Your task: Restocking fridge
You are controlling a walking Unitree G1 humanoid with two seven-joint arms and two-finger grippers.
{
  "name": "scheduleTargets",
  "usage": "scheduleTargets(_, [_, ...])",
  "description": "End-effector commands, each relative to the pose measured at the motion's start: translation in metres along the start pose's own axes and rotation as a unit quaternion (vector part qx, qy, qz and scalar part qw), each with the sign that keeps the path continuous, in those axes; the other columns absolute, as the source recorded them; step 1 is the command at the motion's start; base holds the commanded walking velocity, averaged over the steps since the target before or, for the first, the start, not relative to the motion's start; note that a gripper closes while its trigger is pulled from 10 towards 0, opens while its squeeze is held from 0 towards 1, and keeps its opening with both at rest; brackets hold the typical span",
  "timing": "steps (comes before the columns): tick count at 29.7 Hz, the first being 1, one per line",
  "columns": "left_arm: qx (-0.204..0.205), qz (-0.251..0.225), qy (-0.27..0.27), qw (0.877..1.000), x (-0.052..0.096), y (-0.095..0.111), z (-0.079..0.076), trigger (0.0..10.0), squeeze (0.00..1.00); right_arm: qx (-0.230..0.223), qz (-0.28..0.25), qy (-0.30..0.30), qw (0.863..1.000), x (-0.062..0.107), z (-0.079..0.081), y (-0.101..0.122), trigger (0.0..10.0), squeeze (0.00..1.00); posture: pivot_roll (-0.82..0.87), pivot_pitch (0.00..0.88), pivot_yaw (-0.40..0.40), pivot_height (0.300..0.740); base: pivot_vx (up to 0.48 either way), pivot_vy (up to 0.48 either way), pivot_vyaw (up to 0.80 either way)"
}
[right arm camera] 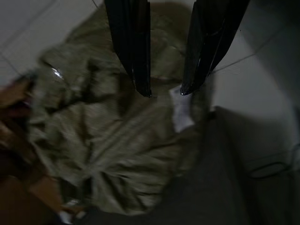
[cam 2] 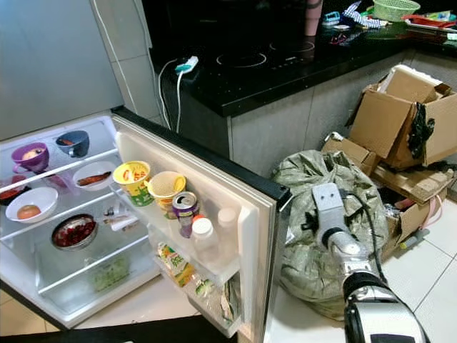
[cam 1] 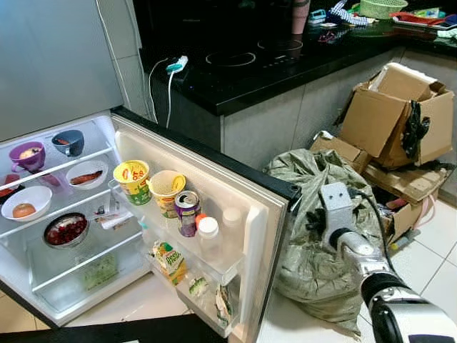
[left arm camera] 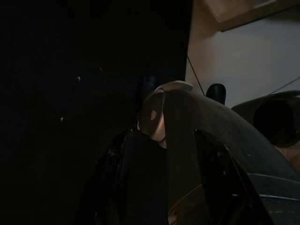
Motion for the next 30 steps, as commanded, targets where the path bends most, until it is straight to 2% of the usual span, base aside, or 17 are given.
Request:
scheduleTargets(1, [-0.002, 0.017, 0.007, 1.0, 0.004, -0.01, 0.009, 10.0, 0.0, -0.001, 0.01, -0.007, 1.0, -0.001, -0.002, -0.001, 10.0, 0.0, 0.0, 0.063, 0.025, 0.74, 0.0, 0.0, 0.0])
scheduleTargets(5, [-0.002, 0.017, 0.008, 1.0, 0.006, -0.012, 0.012, 10.0, 0.0, -0.012, -0.005, -0.004, 1.0, -0.003, 0.001, 0.008, 10.0, 0.0, 0.0, 0.075, 0.027, 0.74, 0.0, 0.0, 0.0])
scheduleTargets(8, [-0.002, 0.017, 0.008, 1.0, 0.006, -0.012, 0.013, 10.0, 0.0, -0.023, -0.022, 0.015, 0.999, -0.005, 0.009, 0.017, 10.0, 0.0, 0.01, 0.081, 0.028, 0.74, 0.0, 0.0, 0.0])
scheduleTargets(11, [-0.002, 0.015, 0.008, 1.0, 0.007, -0.011, 0.014, 10.0, 0.0, -0.042, -0.054, 0.056, 0.996, -0.008, 0.026, 0.033, 10.0, 0.0, 0.01, 0.09, 0.028, 0.74, 0.0, 0.0, 0.0])
scheduleTargets(12, [-0.002, 0.015, 0.008, 1.0, 0.007, -0.011, 0.014, 10.0, 0.0, -0.042, -0.054, 0.056, 0.996, -0.008, 0.026, 0.033, 10.0, 0.0, 0.01, 0.09, 0.028, 0.74, 0.0, 0.0, 0.0])
scheduleTargets(14, [-0.003, 0.014, 0.007, 1.0, 0.007, -0.011, 0.014, 10.0, 0.0, -0.043, -0.071, 0.096, 0.992, -0.008, 0.041, 0.043, 10.0, 0.0, 0.02, 0.093, 0.027, 0.74, 0.0, 0.0, 0.0])
scheduleTargets(16, [-0.003, 0.012, 0.006, 1.0, 0.007, -0.01, 0.014, 10.0, 0.0, -0.046, -0.094, 0.169, 0.98, -0.006, 0.066, 0.054, 10.0, 0.0, 0.02, 0.095, 0.026, 0.74, 0.0, 0.0, 0.0])
scheduleTargets(17, [-0.003, 0.012, 0.006, 1.0, 0.007, -0.01, 0.014, 10.0, 0.0, -0.046, -0.094, 0.169, 0.98, -0.006, 0.066, 0.054, 10.0, 0.0, 0.02, 0.095, 0.026, 0.74, 0.0, 0.0, 0.0])
scheduleTargets(20, [-0.003, 0.011, 0.005, 1.0, 0.007, -0.01, 0.014, 10.0, 0.0, -0.043, -0.118, 0.27, 0.954, 0.004, 0.092, 0.061, 10.0, 0.0, 0.01, 0.096, 0.024, 0.74, 0.0, 0.0, 0.0])
scheduleTargets(21, [-0.003, 0.011, 0.005, 1.0, 0.007, -0.01, 0.014, 10.0, 0.0, -0.043, -0.118, 0.27, 0.954, 0.004, 0.092, 0.061, 10.0, 0.0, 0.01, 0.096, 0.024, 0.74, 0.0, 0.0, 0.0])
scheduleTargets(22, [-0.004, 0.011, 0.005, 1.0, 0.007, -0.01, 0.014, 10.0, 0.0, -0.042, -0.126, 0.317, 0.939, 0.01, 0.1, 0.062, 10.0, 0.0, 0.01, 0.095, 0.025, 0.74, 0.0, 0.0, 0.0])
scheduleTargets(23, [-0.004, 0.011, 0.005, 1.0, 0.007, -0.01, 0.014, 10.0, 0.0, -0.042, -0.128, 0.332, 0.934, 0.012, 0.102, 0.061, 10.0, 0.0, 0.01, 0.095, 0.025, 0.74, 0.0, 0.0, 0.0])
scheduleTargets(25, [-0.004, 0.011, 0.005, 1.0, 0.007, -0.01, 0.014, 10.0, 0.0, -0.042, -0.128, 0.332, 0.934, 0.012, 0.102, 0.061, 10.0, 0.0, 0.01, 0.095, 0.025, 0.74, 0.0, 0.0, 0.0])
scheduleTargets(26, [-0.005, 0.011, 0.005, 1.0, 0.007, -0.01, 0.014, 10.0, 0.0, -0.041, -0.13, 0.351, 0.926, 0.015, 0.104, 0.06, 10.0, 0.0, 0.01, 0.096, 0.026, 0.74, 0.0, 0.0, 0.0])
scheduleTargets(30, [-0.009, 0.013, 0.003, 1.0, 0.006, -0.009, 0.013, 10.0, 0.0, -0.016, -0.127, 0.474, 0.871, 0.038, 0.126, 0.048, 10.0, 0.0, 0.0, 0.092, 0.028, 0.74, 0.0, 0.0, 0.0])
Point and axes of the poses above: a point about 5 cm out from each wrist's last joint towards the gripper, its own x axis pointing back from the gripper into the wrist, its own y axis along the axis of the wrist's last joint, z = x × y, the point moved 5 cm from there along -x, pointing out of the wrist towards the gripper, and after that the axes turned 7 degrees about x, right-handed, at the moved point
